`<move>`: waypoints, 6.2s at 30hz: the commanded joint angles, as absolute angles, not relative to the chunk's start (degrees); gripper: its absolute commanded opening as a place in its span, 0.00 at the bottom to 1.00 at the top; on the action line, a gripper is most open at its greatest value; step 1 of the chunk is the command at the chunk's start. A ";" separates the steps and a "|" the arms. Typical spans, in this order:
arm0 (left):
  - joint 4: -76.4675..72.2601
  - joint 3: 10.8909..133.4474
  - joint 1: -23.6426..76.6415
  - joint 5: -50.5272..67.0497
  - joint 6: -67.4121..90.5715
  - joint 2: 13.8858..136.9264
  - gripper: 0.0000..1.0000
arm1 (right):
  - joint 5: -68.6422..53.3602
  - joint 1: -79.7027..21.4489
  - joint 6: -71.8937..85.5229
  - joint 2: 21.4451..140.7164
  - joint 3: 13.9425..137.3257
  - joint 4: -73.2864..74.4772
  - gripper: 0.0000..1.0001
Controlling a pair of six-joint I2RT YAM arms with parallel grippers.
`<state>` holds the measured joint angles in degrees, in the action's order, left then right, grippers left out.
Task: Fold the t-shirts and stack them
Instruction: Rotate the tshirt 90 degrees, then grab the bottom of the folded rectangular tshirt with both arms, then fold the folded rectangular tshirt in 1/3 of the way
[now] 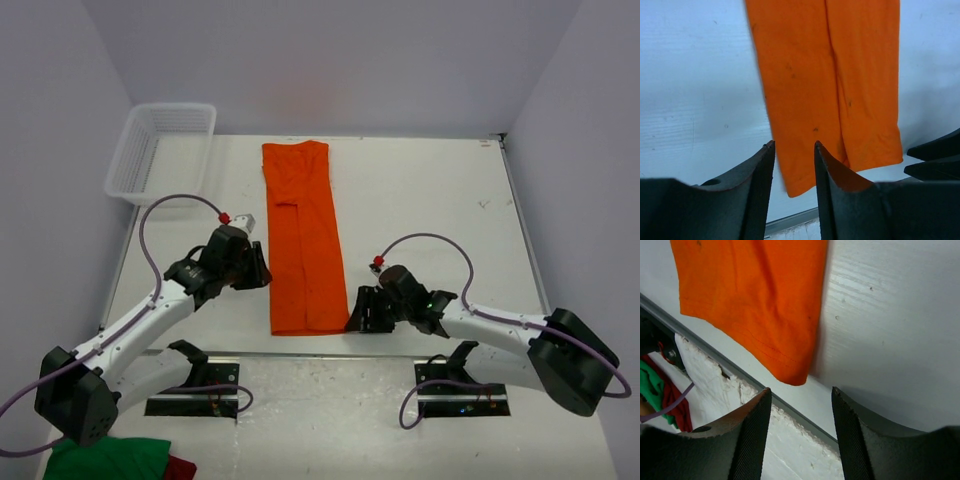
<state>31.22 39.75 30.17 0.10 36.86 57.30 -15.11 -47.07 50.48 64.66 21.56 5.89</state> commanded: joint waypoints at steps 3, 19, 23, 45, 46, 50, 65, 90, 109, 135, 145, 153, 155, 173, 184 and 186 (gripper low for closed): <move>28.48 34.72 30.06 3.60 37.62 55.20 0.44 | -19.51 -46.50 53.62 68.55 20.74 -5.71 0.54; 33.31 33.49 30.06 3.07 42.18 53.00 0.50 | -18.46 -44.82 53.44 77.43 21.80 -9.23 0.00; 33.31 32.17 30.41 4.13 42.80 53.88 0.61 | -18.81 -44.82 53.44 78.66 21.71 -10.02 0.00; 29.63 25.93 36.47 7.29 52.21 58.88 0.53 | -18.55 -44.82 52.03 77.61 21.27 -9.76 0.00; 29.18 25.93 36.91 7.38 52.21 59.41 0.52 | -18.54 -44.82 52.03 77.43 21.18 -9.84 0.00; 27.78 25.66 37.97 7.82 53.00 61.26 0.49 | -17.93 -44.82 51.86 76.20 21.01 -8.88 0.00; 22.33 22.94 40.08 11.68 54.58 63.64 0.01 | -18.28 -44.74 51.77 78.75 20.74 -10.28 0.00; 31.20 18.11 43.15 11.16 58.71 48.78 0.00 | -11.34 -51.33 50.54 66.27 21.18 4.31 0.00; 36.74 33.81 42.89 0.27 53.09 53.24 0.00 | -7.38 -49.50 40.71 71.18 39.35 17.04 0.00; 34.01 76.45 19.78 -2.11 34.54 99.74 0.00 | -19.42 -27.78 21.71 114.68 95.00 36.65 0.00; 34.72 83.76 18.81 -2.90 33.93 106.87 0.00 | -21.09 -25.23 19.16 123.74 109.41 42.97 0.00; 34.63 84.99 16.26 -1.94 33.75 108.20 0.00 | -22.41 -24.43 17.76 127.88 115.49 45.88 0.00; 34.11 84.81 15.91 -2.02 33.66 108.28 0.00 | -22.41 -24.26 17.75 128.67 116.36 46.05 0.00; 34.53 92.10 14.94 -6.30 32.96 115.49 0.26 | -21.72 -23.12 15.21 138.68 129.53 50.27 0.01; 25.60 92.65 18.27 -12.67 24.36 106.63 0.71 | -5.11 -19.69 7.04 130.89 134.32 42.81 0.99; 25.31 88.78 21.16 -10.91 24.26 104.68 0.57 | -2.39 -19.86 7.55 125.98 128.88 42.89 0.97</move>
<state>29.91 91.85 17.17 -12.64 28.18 110.24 -9.80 -19.59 10.22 135.41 133.53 45.58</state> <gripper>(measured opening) 0.632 0.981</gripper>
